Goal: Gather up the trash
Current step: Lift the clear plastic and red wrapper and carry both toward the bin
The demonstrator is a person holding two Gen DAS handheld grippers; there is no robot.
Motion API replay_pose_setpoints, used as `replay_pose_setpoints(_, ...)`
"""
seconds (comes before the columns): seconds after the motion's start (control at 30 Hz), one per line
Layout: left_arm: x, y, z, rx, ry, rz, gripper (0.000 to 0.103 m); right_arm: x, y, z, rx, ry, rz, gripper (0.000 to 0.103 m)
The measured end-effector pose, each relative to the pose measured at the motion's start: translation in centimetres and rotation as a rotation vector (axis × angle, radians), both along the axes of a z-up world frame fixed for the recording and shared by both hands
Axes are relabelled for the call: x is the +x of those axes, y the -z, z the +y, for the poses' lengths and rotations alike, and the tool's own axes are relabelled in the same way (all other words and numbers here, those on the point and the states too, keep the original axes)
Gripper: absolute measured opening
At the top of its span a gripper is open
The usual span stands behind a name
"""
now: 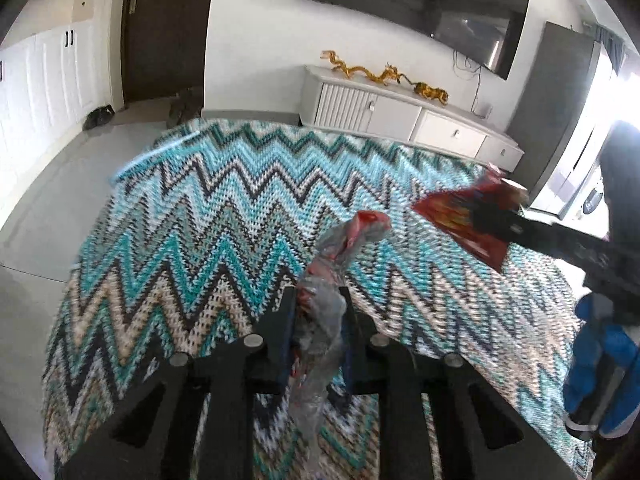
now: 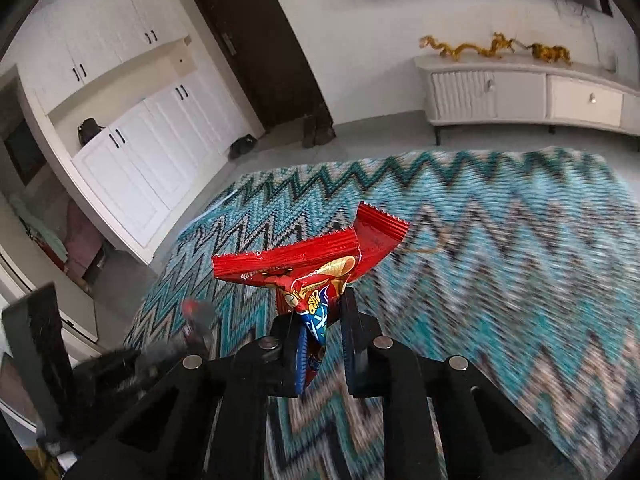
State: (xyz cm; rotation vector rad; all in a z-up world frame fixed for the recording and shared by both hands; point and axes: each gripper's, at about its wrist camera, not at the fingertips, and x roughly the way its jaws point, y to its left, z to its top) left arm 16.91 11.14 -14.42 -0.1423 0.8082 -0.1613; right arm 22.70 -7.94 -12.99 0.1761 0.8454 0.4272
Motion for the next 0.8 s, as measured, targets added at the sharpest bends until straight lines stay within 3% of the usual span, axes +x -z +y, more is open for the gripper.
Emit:
replay_pose_setpoints(0.33,-5.5,-4.5,-2.9,0.043,-0.007,-0.076,0.017,-12.3,-6.0,-7.9,-0.052,0.095,-0.126,0.014)
replay_pose_setpoints(0.57,-7.8,-8.3,-7.6,0.111,0.046,-0.152,0.017,-19.1,-7.7,-13.4,-0.063,0.207,-0.171,0.014)
replay_pose_setpoints(0.8,-10.0,-10.3,-14.5,0.177,0.164,-0.197,0.017,-24.0,-8.1,-20.7,-0.047,0.368,-0.193,0.014)
